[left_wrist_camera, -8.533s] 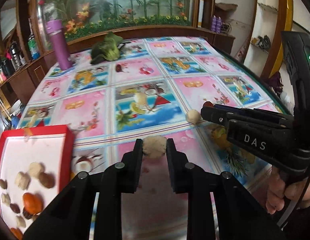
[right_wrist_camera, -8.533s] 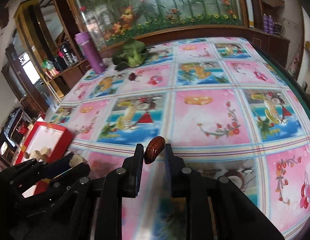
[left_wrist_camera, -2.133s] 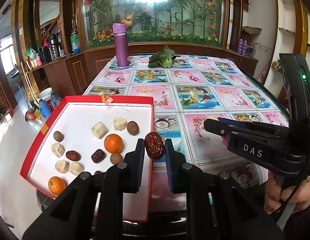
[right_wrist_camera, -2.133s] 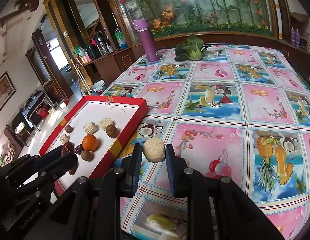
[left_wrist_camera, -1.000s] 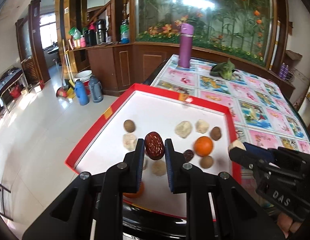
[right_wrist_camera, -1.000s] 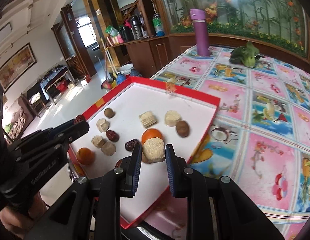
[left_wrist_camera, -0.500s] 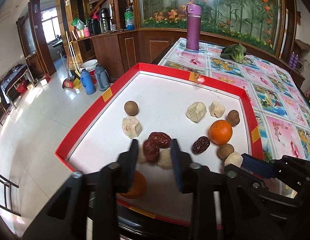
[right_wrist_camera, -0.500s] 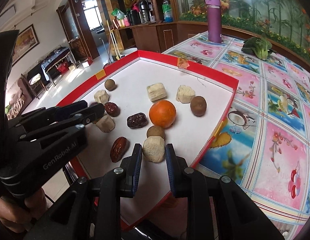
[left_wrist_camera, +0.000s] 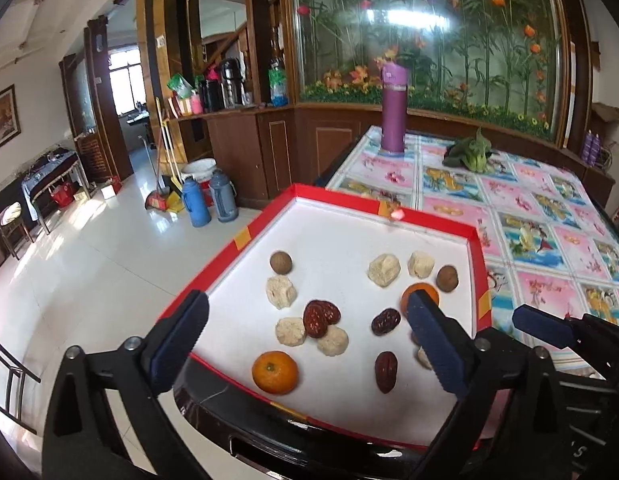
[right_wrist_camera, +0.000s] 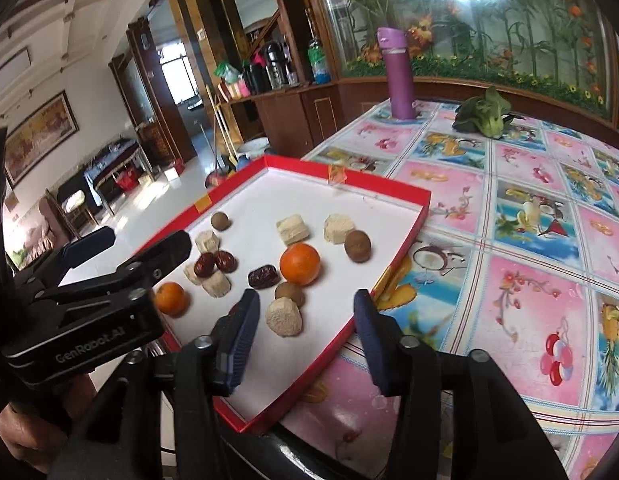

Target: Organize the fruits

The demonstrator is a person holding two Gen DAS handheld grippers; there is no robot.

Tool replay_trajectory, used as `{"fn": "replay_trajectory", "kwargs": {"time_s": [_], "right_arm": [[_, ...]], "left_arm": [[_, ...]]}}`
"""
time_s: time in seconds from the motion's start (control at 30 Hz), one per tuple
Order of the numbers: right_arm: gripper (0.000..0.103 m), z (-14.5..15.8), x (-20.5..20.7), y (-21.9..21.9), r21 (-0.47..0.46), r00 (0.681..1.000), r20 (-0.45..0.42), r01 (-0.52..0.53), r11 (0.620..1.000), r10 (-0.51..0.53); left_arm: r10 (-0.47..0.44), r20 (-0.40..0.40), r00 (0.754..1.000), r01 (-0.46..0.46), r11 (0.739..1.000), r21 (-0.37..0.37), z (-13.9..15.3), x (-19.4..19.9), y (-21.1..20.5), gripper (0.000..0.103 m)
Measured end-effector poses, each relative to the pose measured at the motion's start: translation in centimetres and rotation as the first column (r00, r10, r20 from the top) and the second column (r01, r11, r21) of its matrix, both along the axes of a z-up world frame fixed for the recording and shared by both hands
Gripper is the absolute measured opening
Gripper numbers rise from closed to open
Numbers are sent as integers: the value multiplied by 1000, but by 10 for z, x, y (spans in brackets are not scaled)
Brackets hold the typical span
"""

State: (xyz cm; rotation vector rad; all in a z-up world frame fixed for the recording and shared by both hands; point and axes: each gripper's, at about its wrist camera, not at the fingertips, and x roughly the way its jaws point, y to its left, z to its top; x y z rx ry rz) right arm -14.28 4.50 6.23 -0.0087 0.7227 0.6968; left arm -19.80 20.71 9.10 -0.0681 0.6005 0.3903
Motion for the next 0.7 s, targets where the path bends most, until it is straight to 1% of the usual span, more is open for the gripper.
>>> {"fn": "replay_trajectory", "kwargs": {"time_s": [0.13,0.23,0.3,0.4,0.47,0.53,0.63,0.7], "right_arm": [[56,11,-2,-8,58,1000,27,3,998,-4],[56,14,-2,-12,83,999,32,-4,997,1],[56,14,0,-17,110,1000,18,0,994,-1],[56,15,3,-28,150,1000,-1,18,989,-18],[56,16,2,-34,158,1000,2,30,987,-31],[56,18,-2,-37,152,999,24,27,988,-31],[57,25,-17,-38,120,995,96,20,993,-32],[62,29,-27,-39,120,991,128,11,993,-26]], "left_arm": [[16,55,998,-19,998,56,14,-13,-6,103],[30,74,997,-37,995,92,19,-17,-9,103],[29,82,996,-36,995,91,21,-20,-9,103],[20,93,995,-25,998,50,23,-26,-5,103],[20,110,994,-23,999,30,26,-31,-1,103],[22,142,990,-27,999,30,31,-40,-1,103],[62,169,984,-72,996,53,40,-51,1,103],[92,170,981,-103,993,52,46,-57,5,103]]}}
